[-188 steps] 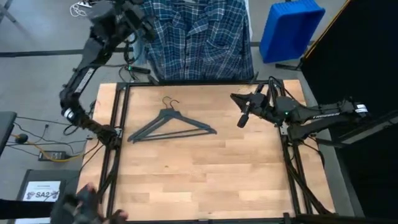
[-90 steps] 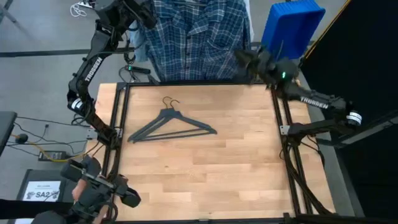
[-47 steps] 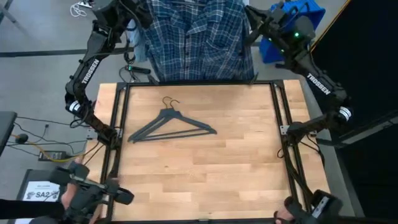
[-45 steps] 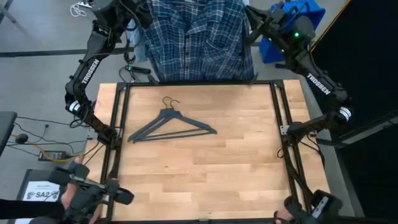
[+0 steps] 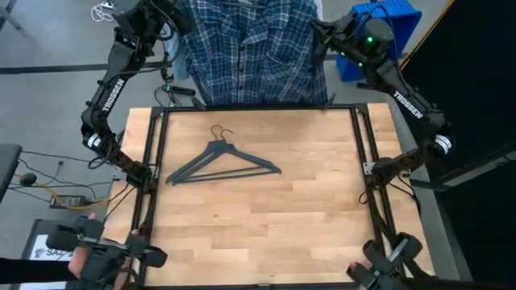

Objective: Hang clothes
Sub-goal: Unhang the blue shirt from the hanging rack

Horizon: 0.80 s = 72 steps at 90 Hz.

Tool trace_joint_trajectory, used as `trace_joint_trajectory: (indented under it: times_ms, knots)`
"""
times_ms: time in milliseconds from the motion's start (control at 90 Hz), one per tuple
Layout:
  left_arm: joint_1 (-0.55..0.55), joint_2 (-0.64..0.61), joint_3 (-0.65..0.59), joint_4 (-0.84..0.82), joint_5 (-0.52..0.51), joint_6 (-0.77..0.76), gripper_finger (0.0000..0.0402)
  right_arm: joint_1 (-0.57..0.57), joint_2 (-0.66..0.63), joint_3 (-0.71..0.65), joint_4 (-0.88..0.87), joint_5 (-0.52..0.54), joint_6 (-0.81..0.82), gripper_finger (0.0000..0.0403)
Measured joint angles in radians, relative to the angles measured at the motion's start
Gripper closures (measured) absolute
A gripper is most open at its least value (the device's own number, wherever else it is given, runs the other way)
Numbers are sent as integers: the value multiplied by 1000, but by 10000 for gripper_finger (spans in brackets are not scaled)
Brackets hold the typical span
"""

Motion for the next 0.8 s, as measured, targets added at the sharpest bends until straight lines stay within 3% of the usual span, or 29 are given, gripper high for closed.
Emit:
trace_joint_trajectory:
  times_ms: [122,333,711,800]
  knots:
    - [0,0,0,7,45,2,211,0,0,0,65,2,-86,400]
    - [-17,-8,0,48,78,-1,227,-2,5,0,83,-58,-54,368]
    - [-59,-11,0,104,78,1,229,-2,16,0,142,75,-117,280]
    - [-61,-10,0,108,79,1,229,-20,25,0,149,86,-46,272]
